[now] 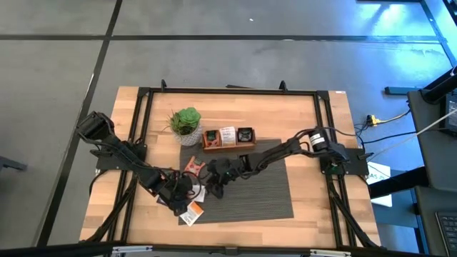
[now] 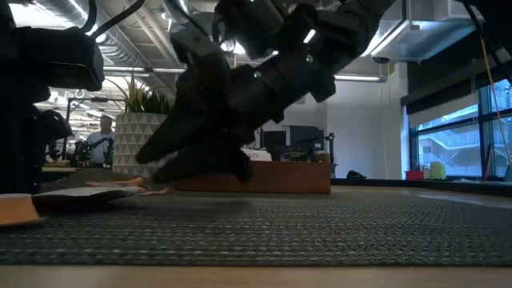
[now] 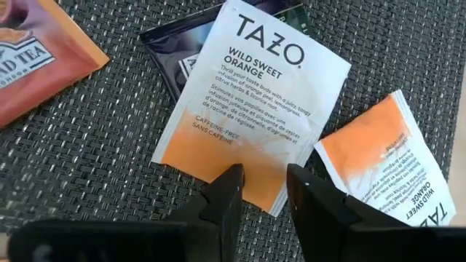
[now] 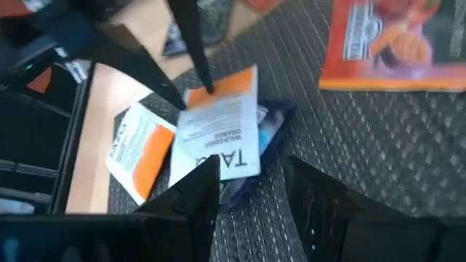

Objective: Pick & Place Tea
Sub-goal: Put the top white tea bag into the middle slot of the wooden organizer

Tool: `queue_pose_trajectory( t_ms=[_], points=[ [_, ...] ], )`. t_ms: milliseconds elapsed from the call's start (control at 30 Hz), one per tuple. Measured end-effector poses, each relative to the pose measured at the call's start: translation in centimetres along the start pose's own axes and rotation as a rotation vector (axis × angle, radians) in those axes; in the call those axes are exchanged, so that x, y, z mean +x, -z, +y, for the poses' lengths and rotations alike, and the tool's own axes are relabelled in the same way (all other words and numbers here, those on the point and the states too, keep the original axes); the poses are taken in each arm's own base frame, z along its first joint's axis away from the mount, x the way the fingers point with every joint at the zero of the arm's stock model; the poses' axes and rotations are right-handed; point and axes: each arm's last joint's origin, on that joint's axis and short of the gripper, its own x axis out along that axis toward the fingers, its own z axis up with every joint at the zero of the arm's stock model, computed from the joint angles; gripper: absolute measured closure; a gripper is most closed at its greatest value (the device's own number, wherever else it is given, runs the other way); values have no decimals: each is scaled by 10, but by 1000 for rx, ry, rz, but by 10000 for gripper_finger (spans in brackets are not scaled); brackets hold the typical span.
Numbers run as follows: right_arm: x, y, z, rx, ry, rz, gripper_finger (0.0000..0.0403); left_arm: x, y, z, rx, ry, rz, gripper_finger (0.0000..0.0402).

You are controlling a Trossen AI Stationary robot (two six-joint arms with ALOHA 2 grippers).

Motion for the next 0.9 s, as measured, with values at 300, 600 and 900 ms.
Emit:
queue_pose_trajectory(
  t_ms=[300, 600, 900],
  points=[
    [6, 4, -4, 32, -9, -1, 247, 1, -2, 0, -30, -15, -51, 295],
    [6, -1, -1, 18, -45, -51, 247, 1, -2, 0, -32, -20, -67, 293],
    [6, 3, -5, 27, 24, -33, 247, 1, -3, 0, -34, -29, -91, 291]
  ],
)
